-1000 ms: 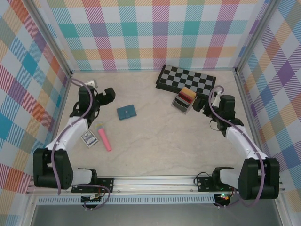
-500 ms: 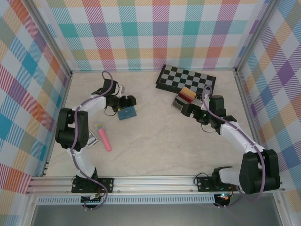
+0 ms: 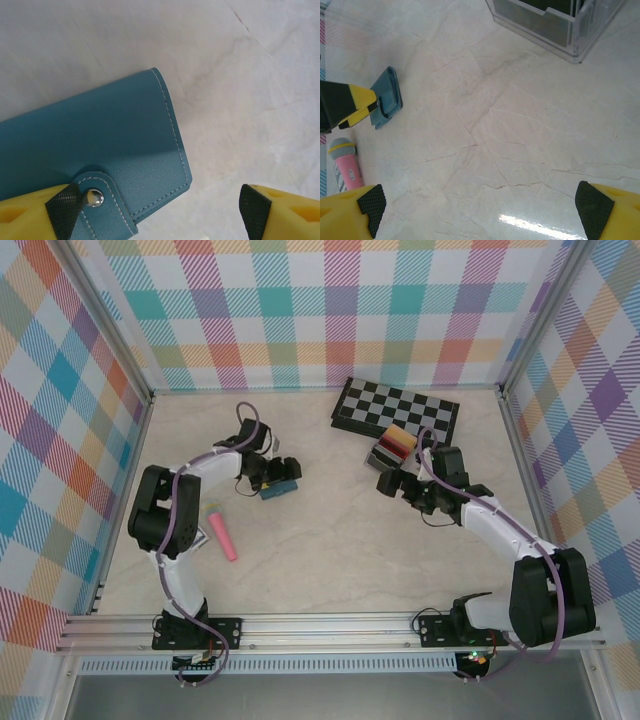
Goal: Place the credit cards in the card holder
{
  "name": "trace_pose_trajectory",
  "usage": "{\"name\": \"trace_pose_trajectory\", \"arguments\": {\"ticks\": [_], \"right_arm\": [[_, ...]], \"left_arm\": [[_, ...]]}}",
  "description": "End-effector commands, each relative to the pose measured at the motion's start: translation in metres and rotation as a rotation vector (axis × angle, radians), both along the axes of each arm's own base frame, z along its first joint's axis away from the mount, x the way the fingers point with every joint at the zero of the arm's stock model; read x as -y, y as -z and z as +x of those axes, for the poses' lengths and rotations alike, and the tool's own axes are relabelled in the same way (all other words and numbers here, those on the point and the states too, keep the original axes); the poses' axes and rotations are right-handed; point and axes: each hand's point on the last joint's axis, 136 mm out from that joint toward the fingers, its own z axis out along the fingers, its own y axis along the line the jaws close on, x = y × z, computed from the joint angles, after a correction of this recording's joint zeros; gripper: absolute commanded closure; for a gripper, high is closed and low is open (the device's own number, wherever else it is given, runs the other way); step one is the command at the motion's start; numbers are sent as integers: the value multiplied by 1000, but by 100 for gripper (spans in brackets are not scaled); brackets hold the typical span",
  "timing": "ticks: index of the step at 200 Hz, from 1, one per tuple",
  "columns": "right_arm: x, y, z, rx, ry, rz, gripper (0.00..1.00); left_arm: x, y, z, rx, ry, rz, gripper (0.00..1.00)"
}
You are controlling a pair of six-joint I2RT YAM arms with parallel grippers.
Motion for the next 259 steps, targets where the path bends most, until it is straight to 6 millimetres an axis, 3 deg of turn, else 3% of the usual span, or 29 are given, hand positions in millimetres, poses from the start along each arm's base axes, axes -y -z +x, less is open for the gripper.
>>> {"name": "trace_pose_trajectory", "arguments": {"ticks": [1, 14, 36, 65, 81, 100, 111, 128, 151, 184, 259], "right_arm": [[4, -2, -4, -27, 29, -15, 0], [6, 0, -6, -47, 47, -16, 0], [4, 3, -10, -77, 60, -1, 2], [3, 10, -15, -116, 73, 9, 10], [-1, 11, -17, -126, 69, 29, 18], [-8, 12, -20, -136, 64, 65, 27], [-14, 16, -21, -158, 63, 82, 34], [-29, 20, -24, -184, 22, 95, 42], [-50, 26, -29, -210, -21, 85, 48], [-75, 33, -37, -229, -57, 72, 49], [-82, 48, -46, -272, -33, 50, 49]], "left_arm": [[15, 22, -49, -160, -101, -17, 15], [24, 24, -61, -198, -210, -73, 15], [60, 15, -73, -169, -296, -222, 16], [105, -19, -89, -107, -255, -279, 17], [99, -42, -89, -35, -253, -220, 16], [72, -60, -81, 52, -277, -107, 13], [56, -57, -81, 36, -272, -40, 13], [51, -50, -72, 0, -226, -36, 14], [65, -43, -62, -25, -116, -68, 16], [85, -25, -61, -98, 8, -66, 19], [94, -4, -88, -193, 87, -92, 23]]}}
